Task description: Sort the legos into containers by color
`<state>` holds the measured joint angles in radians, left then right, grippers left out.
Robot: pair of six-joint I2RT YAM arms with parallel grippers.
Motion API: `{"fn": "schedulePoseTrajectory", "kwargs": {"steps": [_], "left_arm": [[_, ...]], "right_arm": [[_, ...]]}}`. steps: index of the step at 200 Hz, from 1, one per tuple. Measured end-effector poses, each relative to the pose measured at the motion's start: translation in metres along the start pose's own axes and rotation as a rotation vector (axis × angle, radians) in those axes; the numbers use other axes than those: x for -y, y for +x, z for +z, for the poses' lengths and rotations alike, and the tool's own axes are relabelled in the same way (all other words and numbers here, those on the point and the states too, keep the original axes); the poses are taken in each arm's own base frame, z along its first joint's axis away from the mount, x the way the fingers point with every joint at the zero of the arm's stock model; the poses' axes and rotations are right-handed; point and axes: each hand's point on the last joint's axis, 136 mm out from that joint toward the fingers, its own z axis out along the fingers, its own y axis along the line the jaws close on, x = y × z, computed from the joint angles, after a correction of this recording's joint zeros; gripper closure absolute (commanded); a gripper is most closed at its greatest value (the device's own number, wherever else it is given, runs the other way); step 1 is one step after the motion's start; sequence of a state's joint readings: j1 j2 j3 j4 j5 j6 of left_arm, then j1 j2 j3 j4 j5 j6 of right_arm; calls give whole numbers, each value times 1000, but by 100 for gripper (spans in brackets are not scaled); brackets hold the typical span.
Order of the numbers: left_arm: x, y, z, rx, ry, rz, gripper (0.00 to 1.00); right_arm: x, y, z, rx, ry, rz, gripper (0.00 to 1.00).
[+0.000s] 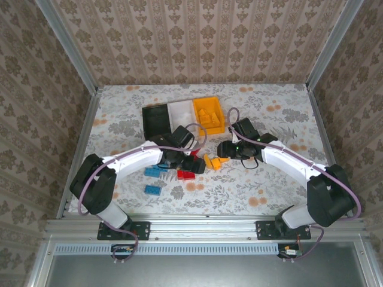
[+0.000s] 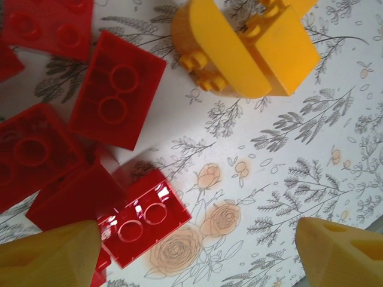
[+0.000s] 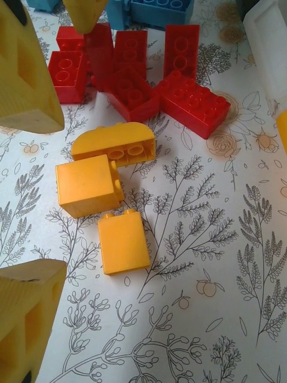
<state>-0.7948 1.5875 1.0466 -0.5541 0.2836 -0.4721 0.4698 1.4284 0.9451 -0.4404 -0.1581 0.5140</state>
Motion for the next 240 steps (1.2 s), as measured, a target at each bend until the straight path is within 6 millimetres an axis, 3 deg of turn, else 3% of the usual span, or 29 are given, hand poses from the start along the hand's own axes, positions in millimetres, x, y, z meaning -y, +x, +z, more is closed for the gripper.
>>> {"fn": "schedulePoseTrajectory", "kwargs": {"steps": [26,59,90,124,143,183,240], "left_arm": [[-2,1,-16,21,-20,-2,12],[-4,-7,-47,102,-16,-12,12],[-28,-16,-89,239,-29,-75,12],[-73,-1,-121,349,-83,-186,12],[-87,8,-133,394,-99,-222,11],[-108,16,-141,422,-122,-264,11],[-117,23,-135,400,-100,-278,10]], "right_arm": [[-5,2,4,-10,-20,-2,41],[-22,16,27,-90,-33,-36,41],[-65,22,49,-148,-71,-110,41],[-121,27,73,-186,-110,-206,41],[-136,34,86,-207,-97,-242,40],[-131,46,102,-254,-15,-256,40],[-137,40,117,-256,53,-267,43]]}}
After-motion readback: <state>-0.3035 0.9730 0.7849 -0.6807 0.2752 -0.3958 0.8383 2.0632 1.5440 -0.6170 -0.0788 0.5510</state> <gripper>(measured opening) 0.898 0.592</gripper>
